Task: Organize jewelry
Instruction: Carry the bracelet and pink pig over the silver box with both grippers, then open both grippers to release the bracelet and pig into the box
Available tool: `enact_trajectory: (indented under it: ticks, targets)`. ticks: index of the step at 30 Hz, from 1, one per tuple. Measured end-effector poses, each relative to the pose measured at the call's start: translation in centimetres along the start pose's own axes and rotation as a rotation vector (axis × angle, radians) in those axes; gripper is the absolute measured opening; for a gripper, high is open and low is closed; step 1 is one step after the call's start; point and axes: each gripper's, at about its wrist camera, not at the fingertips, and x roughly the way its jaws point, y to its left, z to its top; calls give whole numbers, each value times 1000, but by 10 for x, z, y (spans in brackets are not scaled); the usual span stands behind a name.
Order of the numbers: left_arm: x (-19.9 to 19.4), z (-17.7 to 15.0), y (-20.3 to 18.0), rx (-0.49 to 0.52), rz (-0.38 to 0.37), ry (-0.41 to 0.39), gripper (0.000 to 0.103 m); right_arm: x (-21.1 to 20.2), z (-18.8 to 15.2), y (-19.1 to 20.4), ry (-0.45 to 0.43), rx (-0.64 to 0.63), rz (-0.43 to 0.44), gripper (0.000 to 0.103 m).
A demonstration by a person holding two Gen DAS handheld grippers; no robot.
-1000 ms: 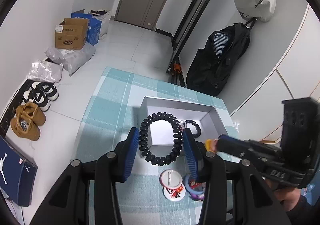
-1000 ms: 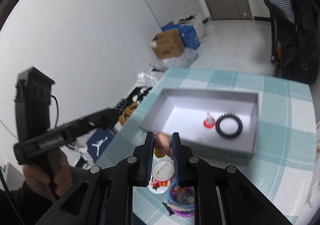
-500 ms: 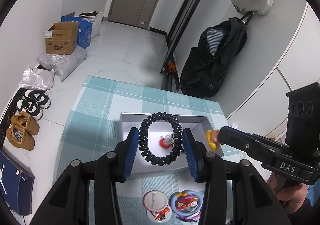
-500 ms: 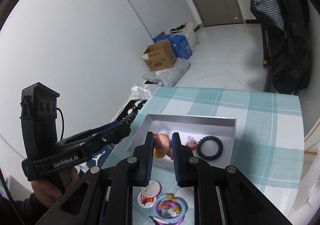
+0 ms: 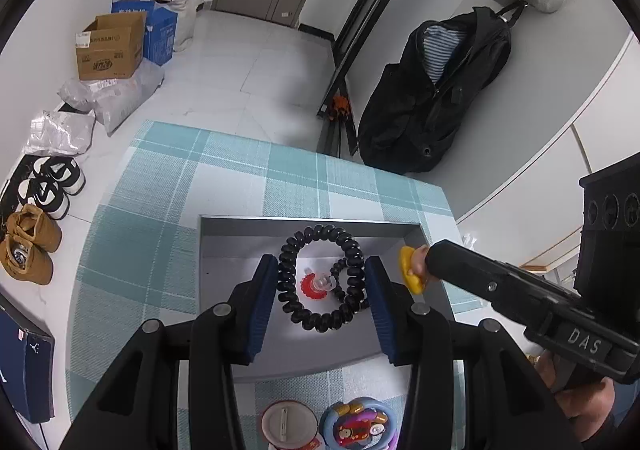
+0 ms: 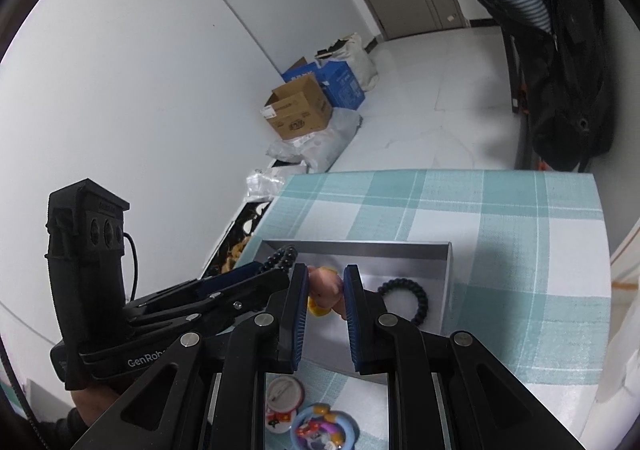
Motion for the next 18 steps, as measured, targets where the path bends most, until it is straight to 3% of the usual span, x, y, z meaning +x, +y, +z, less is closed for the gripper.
enact_trajectory:
  ticks: [9, 18]
  targets:
    - [10, 3, 1, -32, -15, 36, 39, 14, 0, -7, 28, 20, -32, 17]
    - [15, 0, -5, 23, -6, 67, 39, 26, -7, -18, 51, 60, -91, 17]
